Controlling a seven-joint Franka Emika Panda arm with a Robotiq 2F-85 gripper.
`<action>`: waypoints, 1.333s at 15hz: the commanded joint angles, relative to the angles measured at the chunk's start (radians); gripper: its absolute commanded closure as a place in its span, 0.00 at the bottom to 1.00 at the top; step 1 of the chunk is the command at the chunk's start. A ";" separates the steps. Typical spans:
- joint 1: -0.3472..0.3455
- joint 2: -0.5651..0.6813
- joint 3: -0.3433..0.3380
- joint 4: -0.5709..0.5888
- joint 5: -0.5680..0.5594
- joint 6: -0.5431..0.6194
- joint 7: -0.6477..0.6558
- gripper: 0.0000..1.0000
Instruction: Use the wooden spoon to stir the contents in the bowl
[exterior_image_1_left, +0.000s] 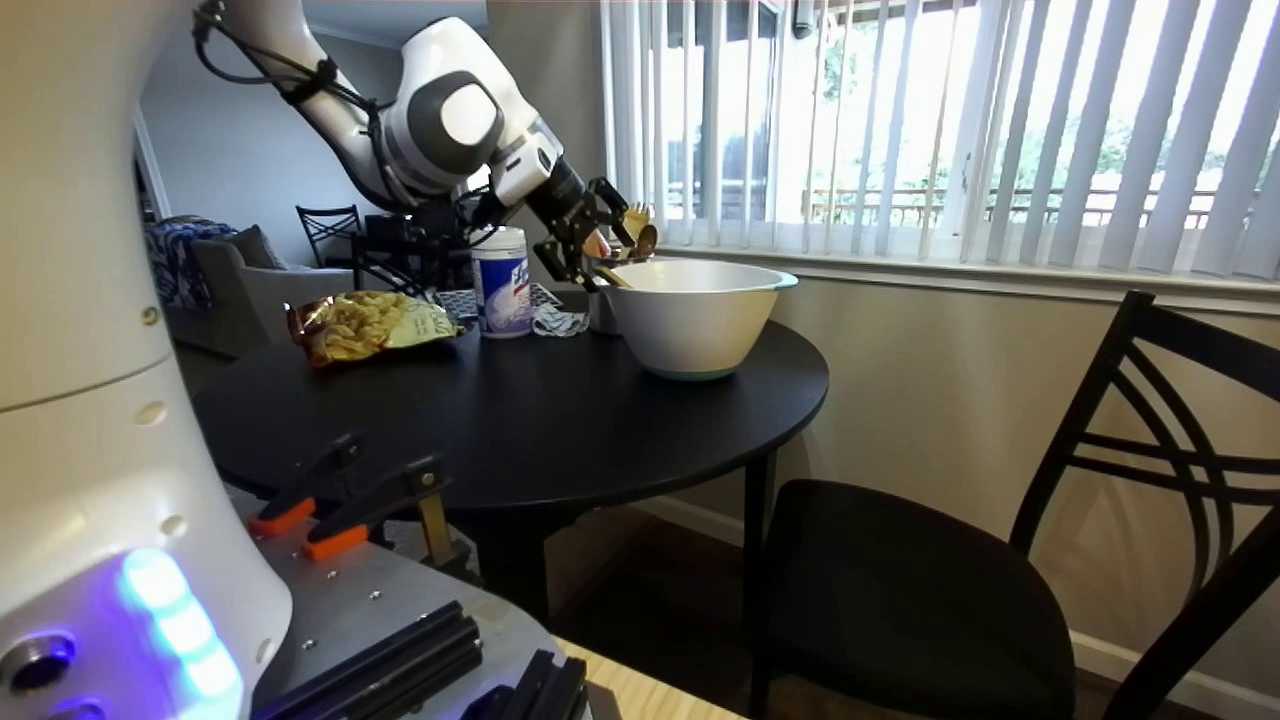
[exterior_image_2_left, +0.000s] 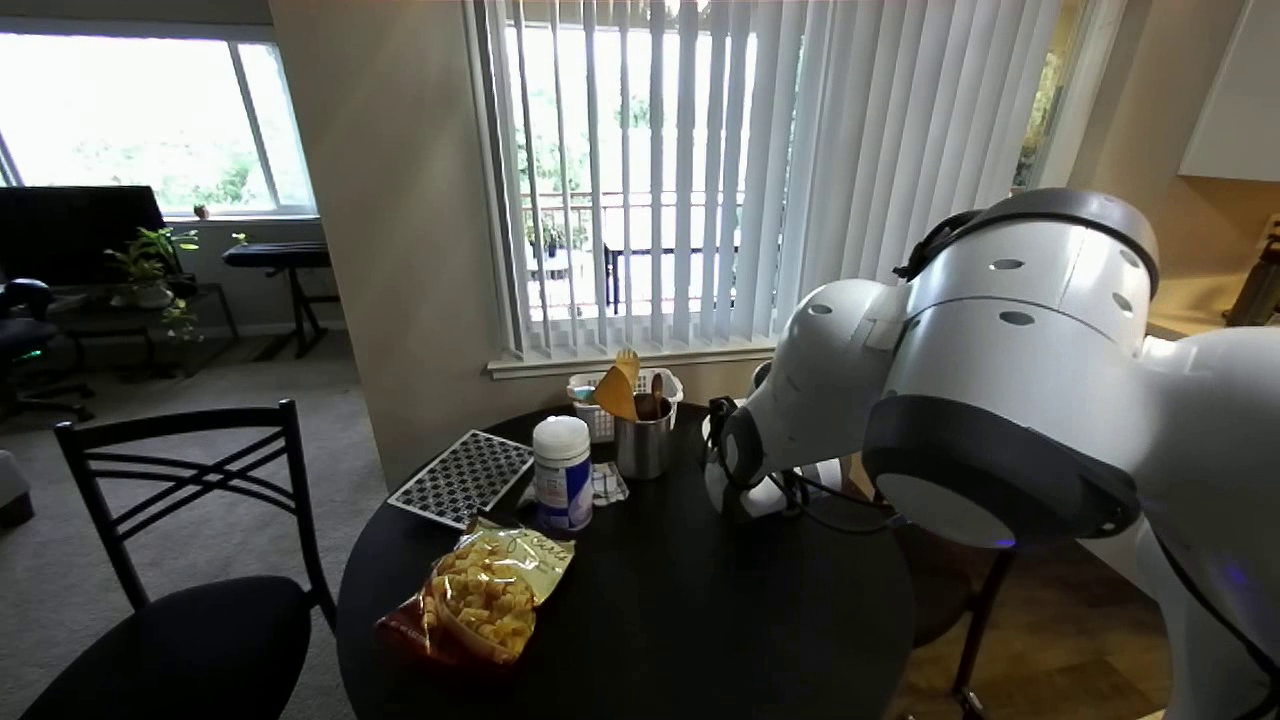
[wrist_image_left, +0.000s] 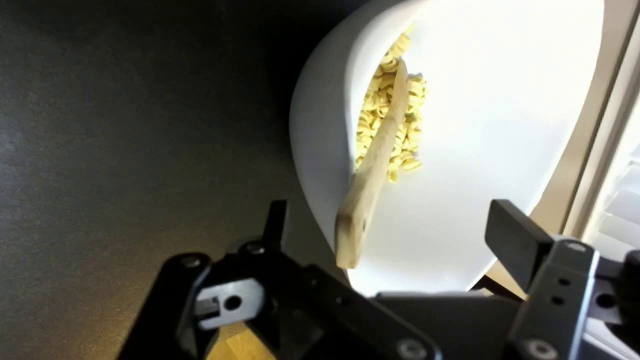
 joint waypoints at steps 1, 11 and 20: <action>-0.011 0.026 -0.014 0.022 -0.013 -0.034 -0.001 0.00; 0.015 0.009 -0.027 0.008 -0.022 -0.022 -0.016 0.47; 0.056 0.006 -0.088 -0.005 -0.026 -0.030 -0.016 0.99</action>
